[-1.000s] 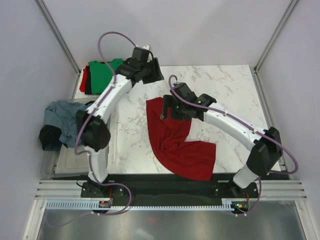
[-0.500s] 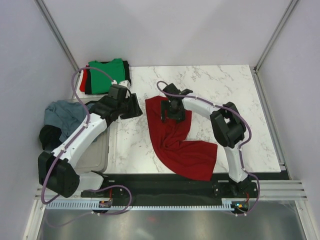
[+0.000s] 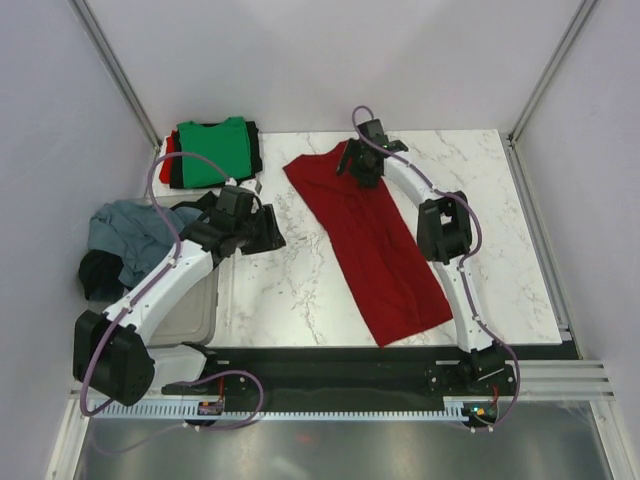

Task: Fold and stack the t-shirts
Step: Fold the tshirt

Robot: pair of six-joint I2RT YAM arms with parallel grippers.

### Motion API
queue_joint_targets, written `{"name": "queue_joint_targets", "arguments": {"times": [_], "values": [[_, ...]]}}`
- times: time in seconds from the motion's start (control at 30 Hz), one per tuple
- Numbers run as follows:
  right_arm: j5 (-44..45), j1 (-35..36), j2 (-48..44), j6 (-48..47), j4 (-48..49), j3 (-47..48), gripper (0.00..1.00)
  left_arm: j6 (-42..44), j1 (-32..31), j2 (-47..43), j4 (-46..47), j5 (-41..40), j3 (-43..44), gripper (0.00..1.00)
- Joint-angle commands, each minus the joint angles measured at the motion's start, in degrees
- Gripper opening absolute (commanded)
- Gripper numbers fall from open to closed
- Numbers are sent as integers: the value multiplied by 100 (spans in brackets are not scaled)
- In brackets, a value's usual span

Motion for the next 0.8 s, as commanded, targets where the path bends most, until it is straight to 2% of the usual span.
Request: {"name": "queue_joint_targets", "arguments": {"times": [0.0,0.1,0.23,0.4,0.47,0.6,0.7,0.77], "values": [[939,-552,1043,947,-61,400,82,-21,-16,109,358,297,-105,58],[1186,-815,982,1762,229,208,82,-126,-200,258,454,350,-150,58],[1037,-869,623,1995,624,-319,84,-433,-953,513,586,262,-220,58],[64,-807,7,1407,959,-417,92,-1118,-1719,803,1279,306,-431,59],[-52,-816,-325,1091,880,-382,98,-1373,-2001,935,1464,341,-457,59],[8,-912,-1196,546,669,-732,98,-1690,-2414,1488,1947,324,-422,59],[210,-1061,-2206,212,493,-1574,98,-1927,-2722,1901,2194,315,-369,59],[430,-1219,-3090,123,484,-2567,98,-1937,-2950,2244,2274,263,-168,59]]}}
